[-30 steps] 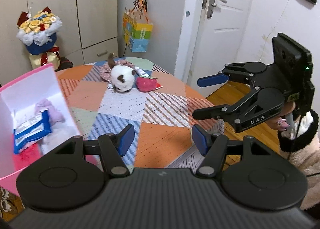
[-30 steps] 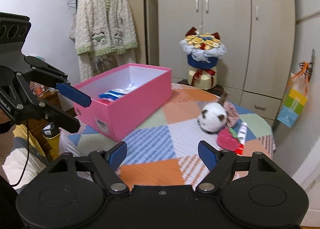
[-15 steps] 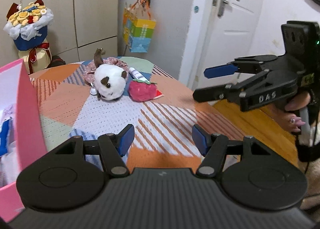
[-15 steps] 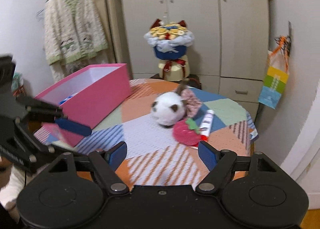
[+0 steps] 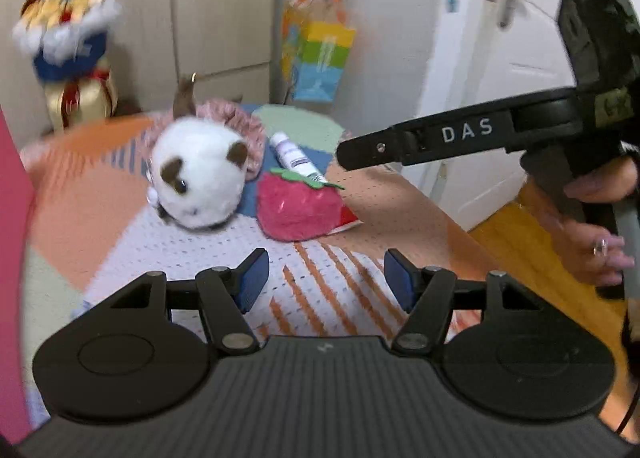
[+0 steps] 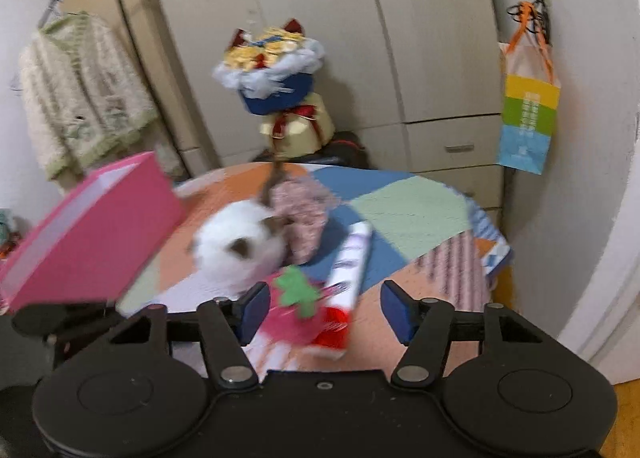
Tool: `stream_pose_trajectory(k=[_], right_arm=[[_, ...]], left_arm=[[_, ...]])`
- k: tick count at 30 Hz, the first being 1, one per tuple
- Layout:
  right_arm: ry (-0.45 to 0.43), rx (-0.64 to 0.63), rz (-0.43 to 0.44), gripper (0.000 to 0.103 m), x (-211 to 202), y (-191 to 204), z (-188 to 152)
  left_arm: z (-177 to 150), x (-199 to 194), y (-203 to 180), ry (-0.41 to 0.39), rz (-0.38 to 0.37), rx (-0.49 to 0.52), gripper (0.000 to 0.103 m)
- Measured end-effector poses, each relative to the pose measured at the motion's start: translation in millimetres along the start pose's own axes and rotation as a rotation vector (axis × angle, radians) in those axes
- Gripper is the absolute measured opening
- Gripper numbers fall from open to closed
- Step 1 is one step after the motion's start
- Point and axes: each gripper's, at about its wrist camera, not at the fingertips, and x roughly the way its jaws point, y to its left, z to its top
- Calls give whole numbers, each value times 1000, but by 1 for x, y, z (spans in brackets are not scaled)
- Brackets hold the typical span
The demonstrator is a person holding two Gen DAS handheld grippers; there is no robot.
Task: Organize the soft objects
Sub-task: 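Grasp the strawberry plush with the left gripper while the right gripper grasps the spray bottle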
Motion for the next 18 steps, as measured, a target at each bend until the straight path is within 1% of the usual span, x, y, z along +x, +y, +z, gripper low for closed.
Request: stream_pose_trajectory(k=[2, 4, 6, 9, 12, 15, 16, 18], right_arm=[[9, -16, -47, 66, 14, -3, 6], [16, 4, -35, 64, 26, -10, 11], [30, 24, -17, 61, 39, -17, 17], [39, 39, 4, 58, 54, -21, 19], [61, 65, 20, 55, 66, -23, 18], [84, 74, 34, 49, 75, -22, 16], [90, 74, 37, 45, 77, -22, 16], [99, 62, 36, 42, 81, -20, 15]], left_arm=[[0, 10, -2, -26, 38, 2, 63], [1, 19, -4, -41, 87, 36, 63], [3, 27, -2, -41, 117, 16, 63], [5, 35, 1, -31, 119, -19, 63], [7, 39, -1, -16, 118, 6, 63], [9, 41, -5, -43, 153, 38, 63], [9, 42, -6, -50, 159, 42, 63], [12, 45, -8, -45, 139, 32, 63]])
